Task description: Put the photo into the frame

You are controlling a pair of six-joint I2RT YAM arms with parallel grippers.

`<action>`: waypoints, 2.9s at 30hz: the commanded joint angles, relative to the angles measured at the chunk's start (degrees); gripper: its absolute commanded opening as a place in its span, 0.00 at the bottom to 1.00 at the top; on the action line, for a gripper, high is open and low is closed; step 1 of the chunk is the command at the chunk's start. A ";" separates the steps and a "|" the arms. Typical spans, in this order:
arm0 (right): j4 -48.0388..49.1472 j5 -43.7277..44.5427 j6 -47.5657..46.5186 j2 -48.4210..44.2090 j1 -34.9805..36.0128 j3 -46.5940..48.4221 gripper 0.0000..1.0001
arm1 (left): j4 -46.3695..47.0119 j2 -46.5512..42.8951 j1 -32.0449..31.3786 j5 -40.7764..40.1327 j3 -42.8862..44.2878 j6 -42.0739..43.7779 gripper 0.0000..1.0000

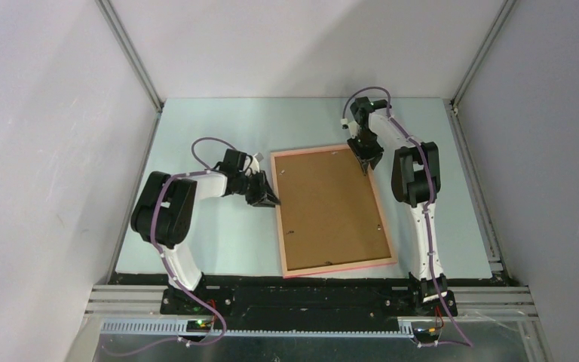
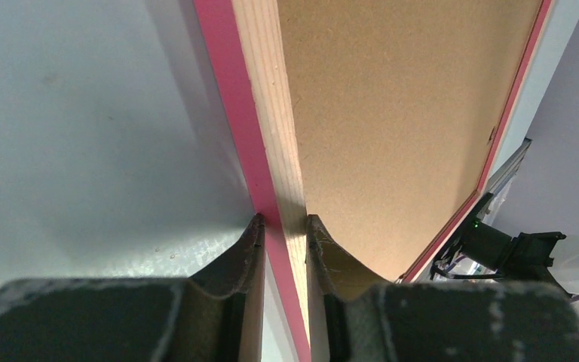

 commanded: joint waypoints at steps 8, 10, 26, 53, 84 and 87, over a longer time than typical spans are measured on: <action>3.50 -1.69 -5.41 1.85 0.33 5.13 0.04 | 2.02 -0.43 -1.68 -0.15 -0.72 0.33 0.00; 4.01 -3.37 -4.30 1.59 -0.22 5.47 0.12 | 1.99 -0.33 -1.68 -0.12 -0.70 0.33 0.00; 7.41 -15.35 -1.61 -5.03 -5.80 -3.07 0.52 | 1.74 -0.01 -1.69 -1.03 0.11 1.14 0.00; 7.20 -20.70 -11.16 -5.18 -9.36 -5.24 0.45 | 1.17 1.12 -1.51 -0.90 1.03 1.90 0.00; 11.01 -15.57 -10.78 -6.72 -7.67 -9.22 0.41 | 0.83 1.56 -1.48 -0.31 1.27 1.98 0.00; 10.77 -14.95 -11.23 -5.75 -7.58 -7.84 0.41 | 0.80 1.62 -1.43 -0.30 1.25 2.05 0.00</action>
